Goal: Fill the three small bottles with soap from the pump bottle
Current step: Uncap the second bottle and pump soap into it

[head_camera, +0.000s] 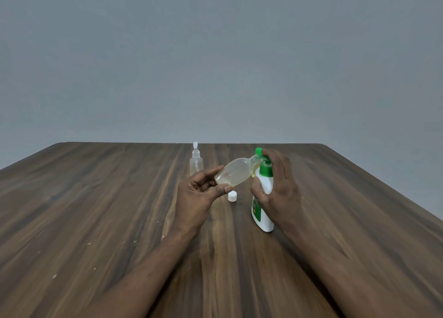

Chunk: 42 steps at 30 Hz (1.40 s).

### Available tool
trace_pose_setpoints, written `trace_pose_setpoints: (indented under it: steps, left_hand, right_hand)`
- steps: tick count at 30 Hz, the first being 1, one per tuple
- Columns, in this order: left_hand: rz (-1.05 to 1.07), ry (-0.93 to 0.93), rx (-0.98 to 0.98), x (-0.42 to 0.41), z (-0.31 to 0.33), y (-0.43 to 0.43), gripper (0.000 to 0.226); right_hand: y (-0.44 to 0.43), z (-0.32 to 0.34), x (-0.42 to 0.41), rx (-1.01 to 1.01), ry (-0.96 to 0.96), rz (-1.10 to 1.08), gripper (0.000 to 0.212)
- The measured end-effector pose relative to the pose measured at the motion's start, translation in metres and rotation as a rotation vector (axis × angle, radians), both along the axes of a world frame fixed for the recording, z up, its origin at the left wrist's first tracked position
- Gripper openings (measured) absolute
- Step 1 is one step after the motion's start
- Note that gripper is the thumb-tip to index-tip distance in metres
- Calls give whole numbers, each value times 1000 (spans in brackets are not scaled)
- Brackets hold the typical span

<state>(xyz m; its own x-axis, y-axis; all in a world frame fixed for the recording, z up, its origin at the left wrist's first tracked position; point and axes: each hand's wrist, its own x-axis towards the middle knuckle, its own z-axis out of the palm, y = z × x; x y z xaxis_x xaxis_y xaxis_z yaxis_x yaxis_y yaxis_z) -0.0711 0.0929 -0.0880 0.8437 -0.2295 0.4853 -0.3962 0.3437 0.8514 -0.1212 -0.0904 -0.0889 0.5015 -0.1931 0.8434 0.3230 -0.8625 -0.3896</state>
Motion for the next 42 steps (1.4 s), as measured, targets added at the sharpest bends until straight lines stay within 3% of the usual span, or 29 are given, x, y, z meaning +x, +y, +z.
trace_pose_setpoints:
  steps: [6, 14, 20, 29, 37, 42]
  left_hand:
    - [5, -3, -9, 1, 0, 0, 47]
    - [8, 3, 2, 1, -2, 0, 48]
    - [8, 2, -3, 1, -1, 0, 46]
    - [12, 9, -6, 1, -2, 0, 46]
    - [-1, 18, -24, 3, -1, -1, 46]
    - [-6, 11, -21, 3, -1, 0, 46]
  right_hand:
    - [-2, 0, 0, -14, -7, -9, 69]
    - [0, 1, 0, -3, -45, 41, 50]
    - [-2, 0, 0, -6, 3, 1, 67]
    - [0, 0, 0, 15, -24, 36, 56]
    - [-2, -1, 1, 0, -14, 14, 66]
    - [0, 0, 0, 7, -24, 28, 60]
